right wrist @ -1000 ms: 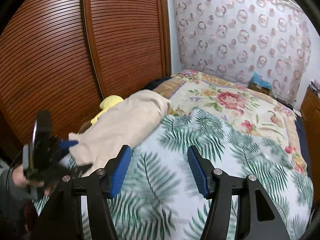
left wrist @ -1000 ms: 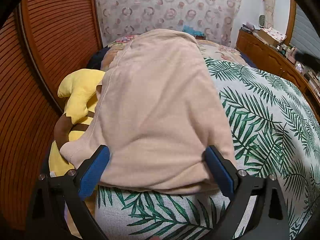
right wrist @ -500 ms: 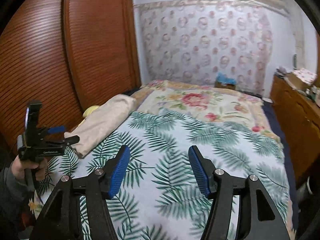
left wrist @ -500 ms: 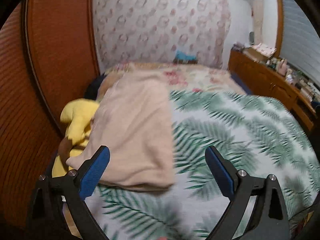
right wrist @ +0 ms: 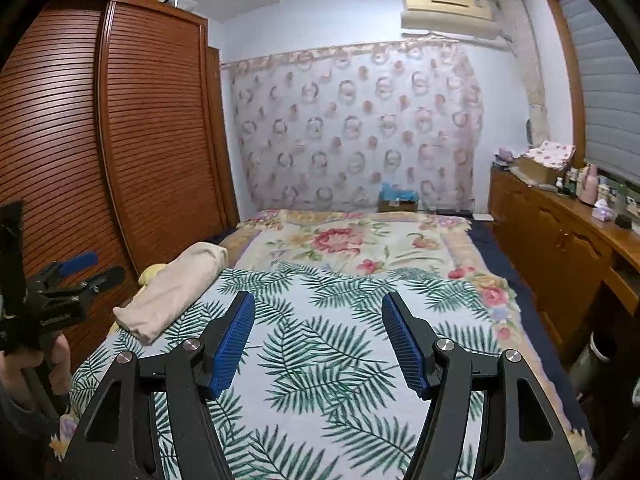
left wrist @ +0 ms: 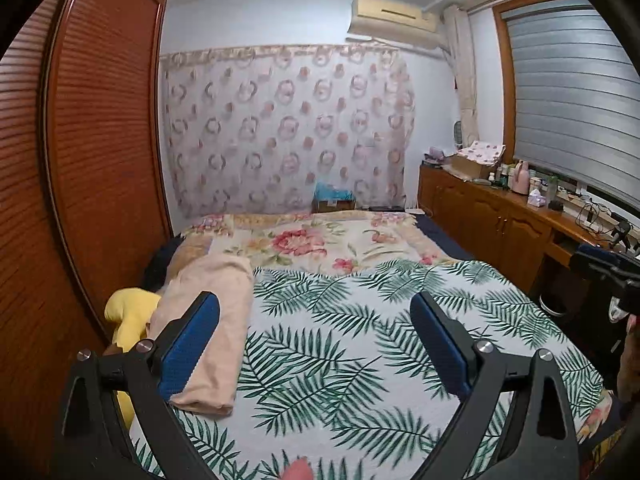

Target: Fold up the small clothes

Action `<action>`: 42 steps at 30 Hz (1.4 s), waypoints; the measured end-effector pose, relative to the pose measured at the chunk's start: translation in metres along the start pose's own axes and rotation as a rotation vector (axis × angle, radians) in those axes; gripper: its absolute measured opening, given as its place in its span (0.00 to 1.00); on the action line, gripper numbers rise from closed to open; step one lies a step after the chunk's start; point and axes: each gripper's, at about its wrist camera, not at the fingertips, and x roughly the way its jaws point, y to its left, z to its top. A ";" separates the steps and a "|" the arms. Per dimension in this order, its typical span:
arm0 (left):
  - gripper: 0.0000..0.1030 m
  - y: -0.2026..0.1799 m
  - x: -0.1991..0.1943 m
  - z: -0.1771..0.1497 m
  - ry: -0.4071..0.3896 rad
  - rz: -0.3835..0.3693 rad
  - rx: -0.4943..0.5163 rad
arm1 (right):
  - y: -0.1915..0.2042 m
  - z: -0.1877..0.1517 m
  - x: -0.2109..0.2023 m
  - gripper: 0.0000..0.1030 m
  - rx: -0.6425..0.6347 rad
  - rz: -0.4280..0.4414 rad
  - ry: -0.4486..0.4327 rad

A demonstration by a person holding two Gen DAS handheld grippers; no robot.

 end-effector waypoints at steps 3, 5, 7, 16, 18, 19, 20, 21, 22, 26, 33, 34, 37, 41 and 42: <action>0.94 -0.006 -0.004 0.003 0.005 -0.006 0.015 | 0.005 -0.002 -0.005 0.66 0.003 -0.011 -0.003; 0.94 -0.007 -0.005 0.004 0.011 -0.012 0.008 | 0.005 -0.004 -0.007 0.66 0.006 -0.018 -0.009; 0.94 -0.009 -0.004 0.003 0.017 -0.013 0.000 | 0.009 -0.004 0.002 0.66 0.007 -0.028 -0.011; 0.94 -0.011 -0.004 0.002 0.015 -0.008 -0.001 | 0.019 -0.004 0.012 0.66 0.001 -0.024 -0.010; 0.94 -0.011 -0.004 0.002 0.012 -0.007 -0.001 | 0.022 -0.003 0.012 0.66 -0.003 -0.028 -0.013; 0.94 -0.011 -0.004 0.002 0.012 -0.006 -0.002 | 0.022 -0.003 0.012 0.66 -0.005 -0.027 -0.013; 0.94 -0.011 -0.004 0.002 0.012 -0.005 -0.005 | 0.022 -0.002 0.013 0.66 -0.005 -0.026 -0.013; 0.94 -0.010 -0.004 0.002 0.013 -0.008 -0.003 | 0.022 -0.001 0.013 0.66 -0.006 -0.026 -0.013; 0.94 -0.010 -0.005 0.002 0.013 -0.008 -0.002 | 0.021 -0.001 0.014 0.66 -0.006 -0.025 -0.012; 0.94 -0.010 -0.005 0.003 0.010 -0.006 0.000 | 0.019 -0.001 0.017 0.66 -0.009 -0.023 -0.012; 0.94 -0.010 -0.006 0.002 0.012 -0.005 -0.002 | 0.013 -0.002 0.021 0.66 -0.008 -0.018 -0.007; 0.94 -0.010 -0.006 0.002 0.012 -0.006 -0.002 | 0.013 -0.003 0.020 0.66 -0.009 -0.017 -0.007; 0.94 -0.010 -0.007 0.003 0.009 -0.007 -0.001 | 0.009 -0.003 0.021 0.66 -0.011 -0.015 -0.005; 0.94 -0.010 -0.007 0.003 0.007 -0.007 0.002 | 0.008 -0.003 0.020 0.66 -0.010 -0.012 -0.006; 0.94 -0.011 -0.007 0.003 0.008 -0.007 0.000 | 0.008 -0.003 0.020 0.66 -0.009 -0.013 -0.007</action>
